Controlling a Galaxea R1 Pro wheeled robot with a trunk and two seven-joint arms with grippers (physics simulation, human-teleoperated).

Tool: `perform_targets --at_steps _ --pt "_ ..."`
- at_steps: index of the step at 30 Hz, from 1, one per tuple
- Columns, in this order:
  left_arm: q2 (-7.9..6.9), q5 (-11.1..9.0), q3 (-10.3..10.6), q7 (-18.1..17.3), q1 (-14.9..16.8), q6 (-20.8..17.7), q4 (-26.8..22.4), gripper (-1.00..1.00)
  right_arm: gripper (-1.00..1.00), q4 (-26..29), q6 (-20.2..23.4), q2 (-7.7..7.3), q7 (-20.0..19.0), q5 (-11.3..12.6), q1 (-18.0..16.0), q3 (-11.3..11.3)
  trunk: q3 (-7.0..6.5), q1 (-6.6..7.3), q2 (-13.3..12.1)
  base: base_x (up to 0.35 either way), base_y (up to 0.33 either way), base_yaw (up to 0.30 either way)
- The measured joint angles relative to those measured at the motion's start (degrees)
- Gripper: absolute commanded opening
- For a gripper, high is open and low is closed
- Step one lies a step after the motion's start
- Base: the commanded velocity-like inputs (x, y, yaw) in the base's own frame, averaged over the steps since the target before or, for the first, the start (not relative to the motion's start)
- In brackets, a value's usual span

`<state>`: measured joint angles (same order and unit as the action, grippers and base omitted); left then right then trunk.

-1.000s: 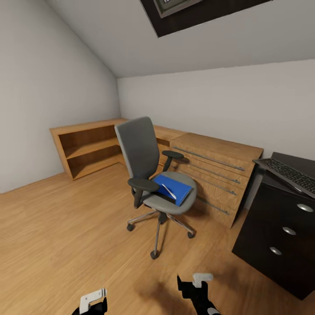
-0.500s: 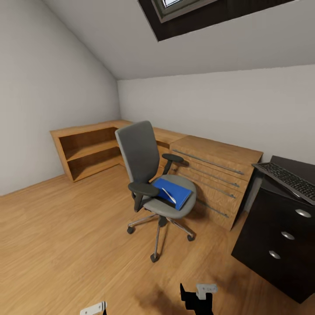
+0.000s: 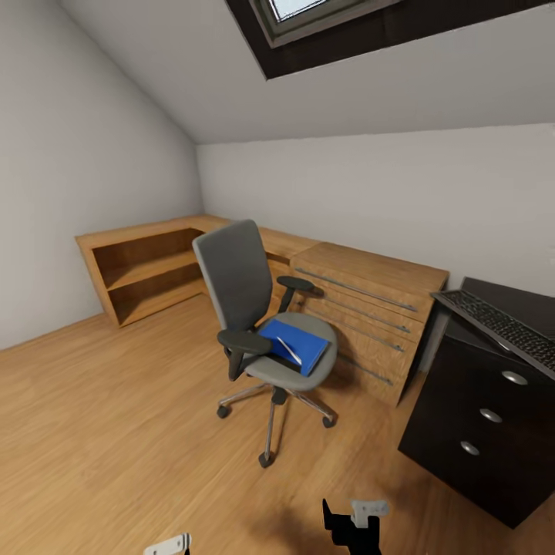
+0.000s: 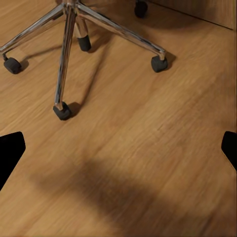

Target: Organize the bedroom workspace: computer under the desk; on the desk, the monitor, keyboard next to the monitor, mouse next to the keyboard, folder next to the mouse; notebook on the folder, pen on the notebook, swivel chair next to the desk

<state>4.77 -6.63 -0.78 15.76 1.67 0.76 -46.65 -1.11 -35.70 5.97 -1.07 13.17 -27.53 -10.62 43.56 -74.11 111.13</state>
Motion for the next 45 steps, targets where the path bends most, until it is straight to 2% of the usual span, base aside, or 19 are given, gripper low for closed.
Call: perform_targets --at_steps 6,20,36,45 --pt "0.08 0.07 0.10 0.01 0.00 0.03 0.79 1.00 1.00 0.00 0.04 -0.02 0.03 0.03 0.00 0.01 -1.08 1.31 -2.41 -0.033 0.000 -0.256" --pt "0.13 0.10 0.29 0.05 0.00 0.03 3.21 1.00 1.00 -0.06 0.06 -0.21 0.03 0.21 0.00 0.19 -3.59 4.36 -8.03 -0.295 -0.056 -0.267" --pt "-0.06 0.05 0.08 0.09 0.00 0.06 3.44 1.00 1.00 -0.03 0.06 -0.20 0.03 0.23 0.02 0.18 -6.46 7.89 -14.44 -0.074 -0.006 -0.267" --pt "-0.05 0.02 0.03 0.09 -0.01 0.04 3.44 1.00 1.00 -0.07 0.08 -0.11 0.03 0.28 0.00 0.18 -8.08 9.87 -18.05 -0.236 0.000 -0.103"
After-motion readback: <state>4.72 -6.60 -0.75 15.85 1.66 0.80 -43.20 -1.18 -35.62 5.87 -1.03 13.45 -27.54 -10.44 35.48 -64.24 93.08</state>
